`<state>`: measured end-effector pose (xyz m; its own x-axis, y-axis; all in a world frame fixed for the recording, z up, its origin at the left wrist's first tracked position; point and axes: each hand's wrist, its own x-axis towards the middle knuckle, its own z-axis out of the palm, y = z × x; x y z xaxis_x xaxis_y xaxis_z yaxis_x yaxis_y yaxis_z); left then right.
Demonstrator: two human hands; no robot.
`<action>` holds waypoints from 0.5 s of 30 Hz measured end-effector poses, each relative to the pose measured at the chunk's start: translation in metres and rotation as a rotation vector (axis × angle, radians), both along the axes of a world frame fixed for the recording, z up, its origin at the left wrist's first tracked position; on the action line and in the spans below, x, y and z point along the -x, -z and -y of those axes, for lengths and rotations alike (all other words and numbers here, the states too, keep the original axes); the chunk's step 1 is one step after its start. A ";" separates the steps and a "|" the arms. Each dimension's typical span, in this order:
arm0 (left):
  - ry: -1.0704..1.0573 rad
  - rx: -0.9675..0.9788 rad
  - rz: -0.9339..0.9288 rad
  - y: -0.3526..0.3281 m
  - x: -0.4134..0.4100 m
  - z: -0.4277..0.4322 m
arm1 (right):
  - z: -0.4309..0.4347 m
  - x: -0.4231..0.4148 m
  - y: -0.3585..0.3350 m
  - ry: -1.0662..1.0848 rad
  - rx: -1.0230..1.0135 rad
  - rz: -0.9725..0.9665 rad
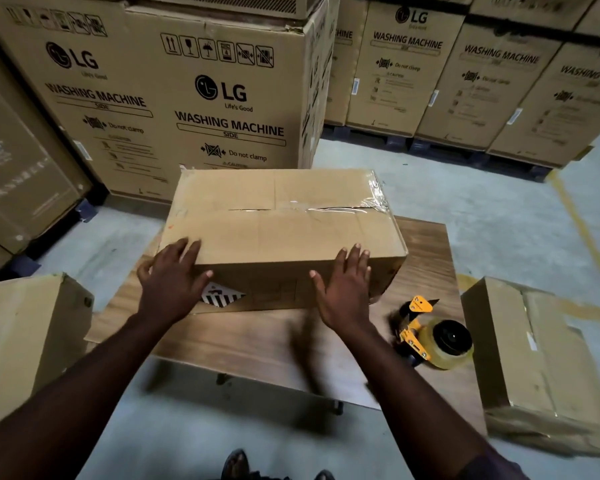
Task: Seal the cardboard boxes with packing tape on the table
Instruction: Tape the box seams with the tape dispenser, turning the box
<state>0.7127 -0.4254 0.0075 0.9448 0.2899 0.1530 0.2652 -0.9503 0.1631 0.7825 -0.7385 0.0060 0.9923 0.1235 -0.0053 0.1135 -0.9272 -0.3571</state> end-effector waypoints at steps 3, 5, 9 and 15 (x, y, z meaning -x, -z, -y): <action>-0.049 0.075 0.011 0.000 -0.002 0.019 | 0.016 -0.015 0.000 -0.049 0.027 0.004; -0.061 0.121 0.009 -0.006 0.005 0.040 | 0.033 -0.040 0.001 -0.076 0.034 -0.014; 0.087 0.205 -0.008 -0.014 0.042 0.109 | 0.071 -0.115 -0.014 0.006 0.072 -0.148; 0.288 0.709 -0.062 -0.034 0.060 0.115 | 0.007 -0.083 -0.016 0.041 0.114 -0.172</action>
